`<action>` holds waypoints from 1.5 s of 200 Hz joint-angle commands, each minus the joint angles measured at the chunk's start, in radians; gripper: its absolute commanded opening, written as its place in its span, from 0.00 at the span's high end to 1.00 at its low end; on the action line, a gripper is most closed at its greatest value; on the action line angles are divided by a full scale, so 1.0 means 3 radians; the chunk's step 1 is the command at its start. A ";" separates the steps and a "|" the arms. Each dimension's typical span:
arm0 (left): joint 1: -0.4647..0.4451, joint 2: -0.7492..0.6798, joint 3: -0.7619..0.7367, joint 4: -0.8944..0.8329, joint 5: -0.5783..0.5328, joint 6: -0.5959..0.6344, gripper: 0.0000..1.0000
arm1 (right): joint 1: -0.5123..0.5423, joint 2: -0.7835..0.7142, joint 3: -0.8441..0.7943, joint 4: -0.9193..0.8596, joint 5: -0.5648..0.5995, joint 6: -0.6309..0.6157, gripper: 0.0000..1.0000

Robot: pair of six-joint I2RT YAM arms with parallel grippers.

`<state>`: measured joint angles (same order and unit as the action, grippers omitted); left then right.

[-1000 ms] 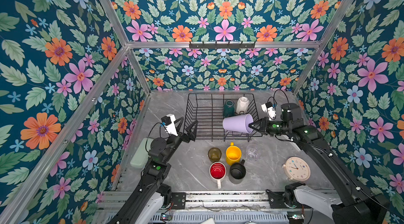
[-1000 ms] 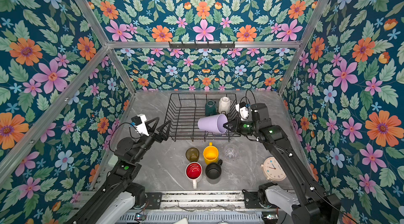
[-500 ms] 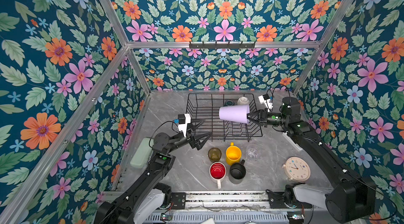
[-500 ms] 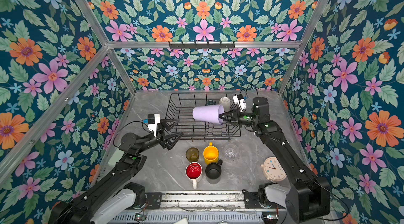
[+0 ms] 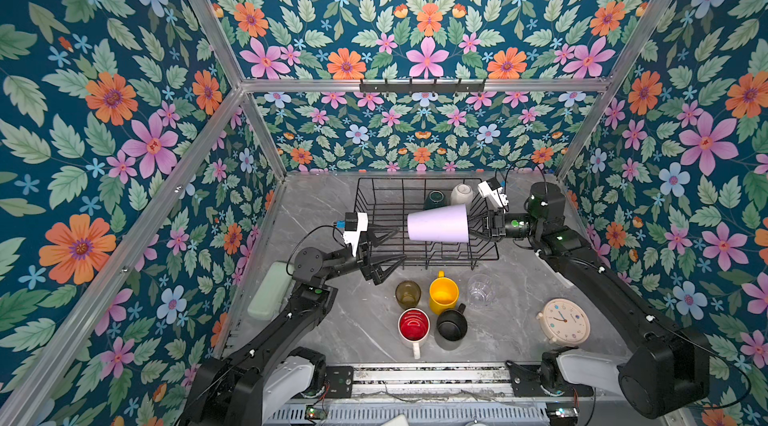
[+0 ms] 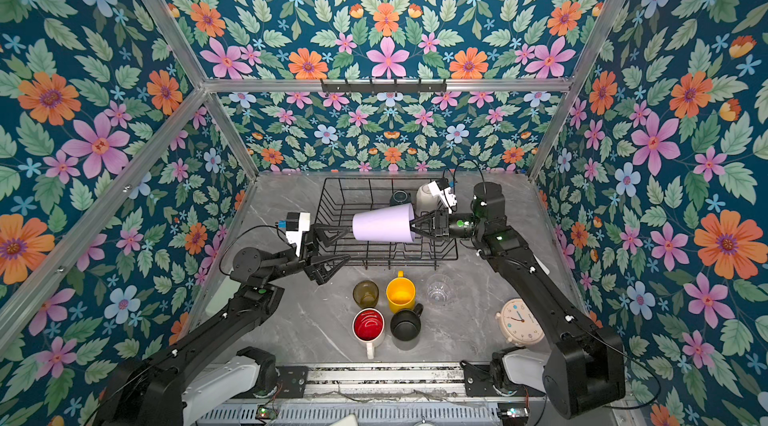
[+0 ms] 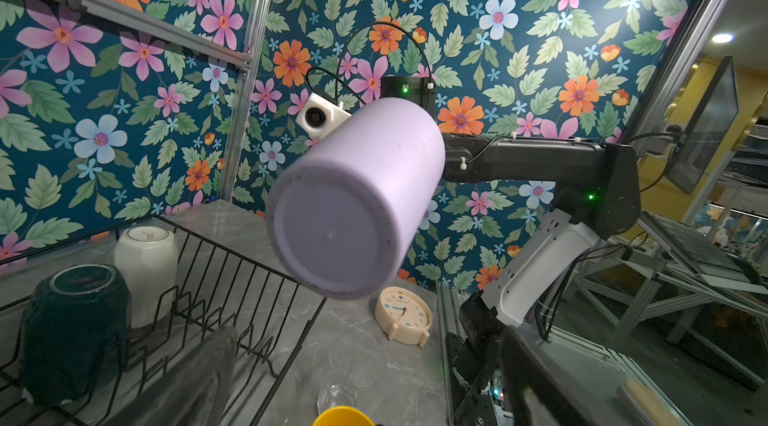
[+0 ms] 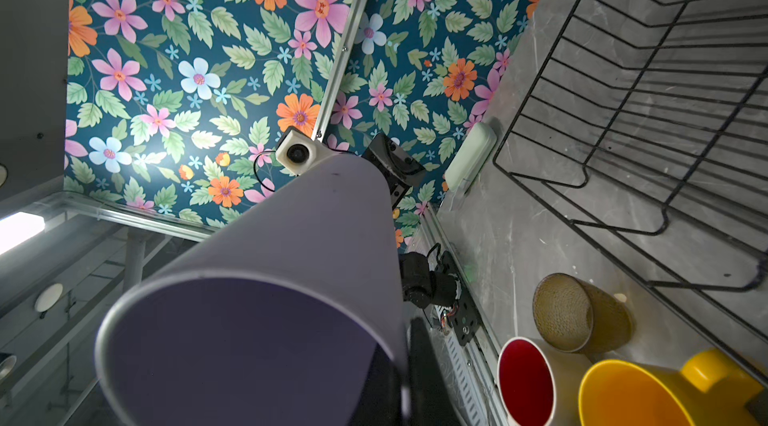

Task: Load the cups into the dish rack
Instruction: 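Close the left gripper on the lavender cup's base while the right gripper holds it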

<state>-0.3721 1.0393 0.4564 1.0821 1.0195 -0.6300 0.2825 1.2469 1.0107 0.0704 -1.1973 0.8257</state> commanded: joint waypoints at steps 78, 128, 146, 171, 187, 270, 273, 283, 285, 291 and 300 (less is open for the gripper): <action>0.0002 0.0048 -0.0006 0.0626 0.0258 -0.0413 0.00 | 0.0399 0.0332 0.0167 0.0308 -0.0100 -0.0068 1.00; 0.0003 0.0003 -0.0018 0.0636 0.0292 -0.0454 0.01 | 0.0597 0.0515 0.0293 0.0386 -0.0110 -0.0024 1.00; 0.0003 -0.0018 -0.0009 0.0607 0.0293 -0.0448 0.01 | 0.0675 0.0572 0.0351 0.0389 -0.0125 -0.0048 1.00; 0.0000 -0.0050 -0.0030 0.0606 0.0288 -0.0450 0.01 | 0.0739 0.0676 0.0408 0.0466 -0.0151 0.0004 1.00; 0.0003 -0.0069 -0.0030 0.0589 0.0288 -0.0444 0.01 | 0.0778 0.0716 0.0417 0.0527 -0.0176 0.0048 1.00; 0.0001 -0.0102 0.0013 0.0584 0.0324 -0.0513 0.02 | 0.0895 0.0843 0.0465 0.0585 -0.0212 0.0079 1.00; 0.0003 -0.0103 0.0013 0.0586 0.0324 -0.0513 0.02 | 0.0899 0.0853 0.0466 0.0591 -0.0217 0.0083 1.00; 0.0000 -0.0110 0.0002 0.0586 0.0315 -0.0515 0.03 | 0.0907 0.0881 0.0474 0.0613 -0.0224 0.0098 1.00; 0.0002 -0.0114 -0.0002 0.0586 0.0314 -0.0517 0.03 | 0.0906 0.0887 0.0475 0.0618 -0.0225 0.0103 1.00; 0.0003 -0.0115 -0.0007 0.0586 0.0314 -0.0519 0.04 | 0.0907 0.0904 0.0481 0.0637 -0.0218 0.0120 1.00; 0.0003 -0.0123 -0.0013 0.0590 0.0318 -0.0528 0.04 | 0.0907 0.0929 0.0481 0.0679 -0.0224 0.0167 1.00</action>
<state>-0.3714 1.0077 0.4549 1.2335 1.0966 -0.7784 0.5488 1.5108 1.1477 0.2092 -1.2537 0.8387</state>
